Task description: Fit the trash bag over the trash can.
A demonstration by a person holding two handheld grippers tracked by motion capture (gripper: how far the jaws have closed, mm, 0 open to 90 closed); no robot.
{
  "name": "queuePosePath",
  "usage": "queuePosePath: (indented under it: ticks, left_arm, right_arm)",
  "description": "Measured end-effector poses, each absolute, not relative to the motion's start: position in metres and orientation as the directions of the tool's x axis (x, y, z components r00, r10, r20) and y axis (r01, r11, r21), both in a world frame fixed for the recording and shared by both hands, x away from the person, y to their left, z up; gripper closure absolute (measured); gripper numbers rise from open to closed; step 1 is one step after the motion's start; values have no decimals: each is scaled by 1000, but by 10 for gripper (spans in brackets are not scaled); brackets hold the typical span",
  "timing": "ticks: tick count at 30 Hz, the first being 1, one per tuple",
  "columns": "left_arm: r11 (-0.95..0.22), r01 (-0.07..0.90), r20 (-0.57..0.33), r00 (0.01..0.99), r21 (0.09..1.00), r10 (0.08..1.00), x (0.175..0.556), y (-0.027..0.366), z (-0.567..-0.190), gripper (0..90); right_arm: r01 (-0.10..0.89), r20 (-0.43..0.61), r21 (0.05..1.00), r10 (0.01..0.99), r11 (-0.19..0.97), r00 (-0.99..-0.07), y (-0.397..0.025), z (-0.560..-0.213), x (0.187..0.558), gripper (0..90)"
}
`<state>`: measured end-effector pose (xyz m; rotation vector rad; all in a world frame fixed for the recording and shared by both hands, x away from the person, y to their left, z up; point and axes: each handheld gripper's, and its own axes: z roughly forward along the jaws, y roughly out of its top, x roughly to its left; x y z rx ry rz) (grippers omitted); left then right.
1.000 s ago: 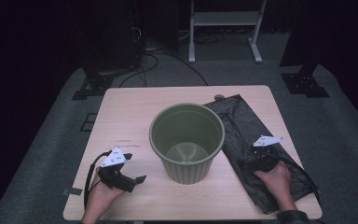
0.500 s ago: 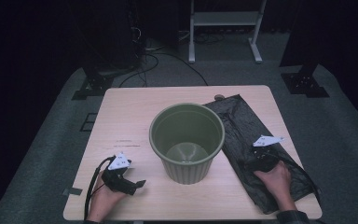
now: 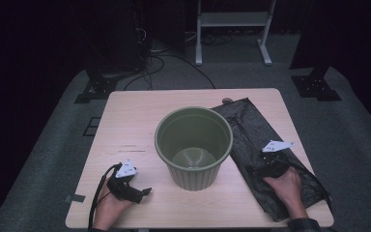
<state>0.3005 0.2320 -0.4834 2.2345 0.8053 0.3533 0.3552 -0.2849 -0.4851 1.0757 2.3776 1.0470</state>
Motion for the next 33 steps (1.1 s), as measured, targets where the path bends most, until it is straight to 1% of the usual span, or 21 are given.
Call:
queuePosePath:
  ticks: [5, 8, 17, 27, 31, 32, 33]
  left_arm:
    - [-543, 443, 12, 767, 714, 642, 300, 232, -483, 0]
    - [-543, 443, 12, 767, 714, 642, 300, 232, -483, 0]
    - [-543, 442, 13, 767, 714, 642, 300, 232, -483, 0]
    - [-544, 441, 13, 768, 714, 640, 300, 232, -483, 0]
    - [-544, 441, 13, 768, 714, 640, 300, 232, -483, 0]
    - [-544, 441, 13, 768, 714, 640, 300, 232, -483, 0]
    - [-545, 440, 14, 769, 713, 639, 300, 232, -483, 0]
  right_arm:
    - [516, 13, 742, 761, 427, -649, -289, -473, 354, 127]
    - [512, -15, 737, 768, 441, -640, -293, -464, 355, 127]
    - [522, -48, 738, 805, 428, -592, -317, -450, 375, 128]
    - [569, -24, 728, 844, 383, -537, -338, -462, 401, 133]
    - [610, -1, 703, 858, 366, -513, -344, -472, 408, 134]
    - [614, -6, 698, 860, 369, -510, -345, -474, 409, 144]
    - [625, 6, 687, 856, 372, -517, -346, -477, 409, 218]
